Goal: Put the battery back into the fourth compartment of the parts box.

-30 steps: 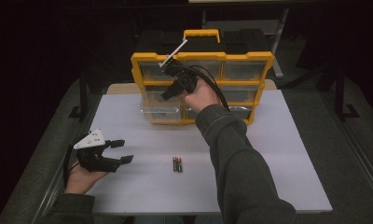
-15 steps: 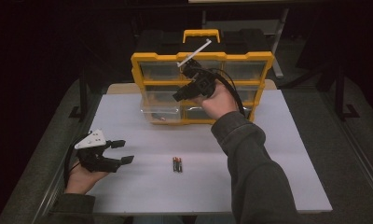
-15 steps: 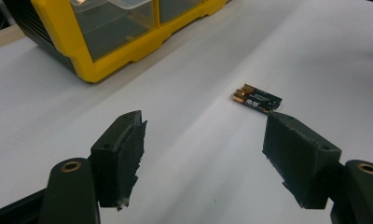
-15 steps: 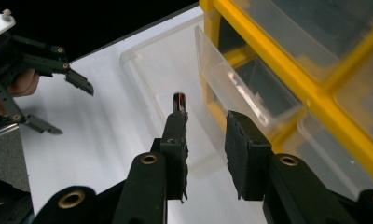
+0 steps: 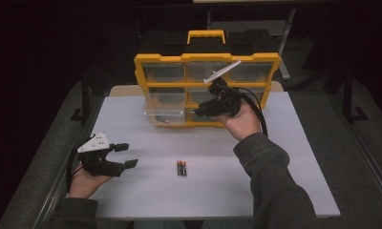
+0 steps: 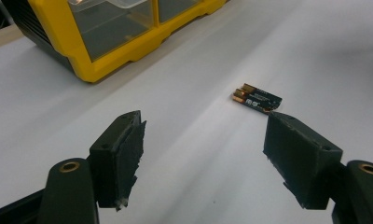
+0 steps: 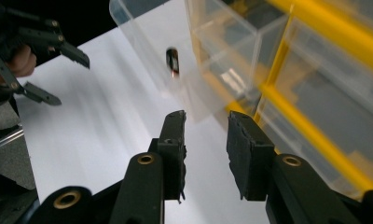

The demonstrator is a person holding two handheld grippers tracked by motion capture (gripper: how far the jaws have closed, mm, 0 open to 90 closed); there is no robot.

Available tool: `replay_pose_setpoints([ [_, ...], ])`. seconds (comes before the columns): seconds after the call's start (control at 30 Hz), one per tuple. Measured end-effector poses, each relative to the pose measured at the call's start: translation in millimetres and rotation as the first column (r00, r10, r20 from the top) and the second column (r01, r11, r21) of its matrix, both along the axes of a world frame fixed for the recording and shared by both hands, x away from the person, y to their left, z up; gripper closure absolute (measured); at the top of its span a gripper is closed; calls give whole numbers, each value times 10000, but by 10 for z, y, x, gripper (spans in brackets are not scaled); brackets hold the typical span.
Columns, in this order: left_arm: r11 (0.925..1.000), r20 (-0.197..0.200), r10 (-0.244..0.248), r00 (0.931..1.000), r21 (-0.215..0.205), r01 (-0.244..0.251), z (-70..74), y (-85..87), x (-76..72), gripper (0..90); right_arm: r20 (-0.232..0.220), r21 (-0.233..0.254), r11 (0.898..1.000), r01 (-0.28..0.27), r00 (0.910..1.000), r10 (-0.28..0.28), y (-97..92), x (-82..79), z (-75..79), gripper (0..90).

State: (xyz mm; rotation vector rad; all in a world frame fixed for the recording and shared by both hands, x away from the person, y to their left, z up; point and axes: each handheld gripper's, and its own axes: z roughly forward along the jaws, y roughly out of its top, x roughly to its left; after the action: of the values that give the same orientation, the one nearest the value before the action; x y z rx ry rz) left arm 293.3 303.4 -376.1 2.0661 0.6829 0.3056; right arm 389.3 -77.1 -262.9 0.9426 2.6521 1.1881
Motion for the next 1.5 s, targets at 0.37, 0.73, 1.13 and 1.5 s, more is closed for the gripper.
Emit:
replay_pose_setpoints([
  [0.37,10000,-17,-1,10000,66,1,3,-5,-3,282,-477,-155,9998,121,9988,-128,-37,-210,-463,605],
  [0.73,10000,-65,9,10000,18,-9,-11,-6,-4,282,-1145,-278,9996,6,9934,-37,179,-360,-922,543],
  [1.13,10000,-40,42,10000,-19,-42,-5,-1,-11,283,-1493,-978,9945,-365,9886,216,518,-475,-1343,541],
  [1.5,10000,-31,36,10000,23,-36,-9,-3,-4,283,-1924,-1291,9908,-402,9812,147,671,-465,-1540,569],
])
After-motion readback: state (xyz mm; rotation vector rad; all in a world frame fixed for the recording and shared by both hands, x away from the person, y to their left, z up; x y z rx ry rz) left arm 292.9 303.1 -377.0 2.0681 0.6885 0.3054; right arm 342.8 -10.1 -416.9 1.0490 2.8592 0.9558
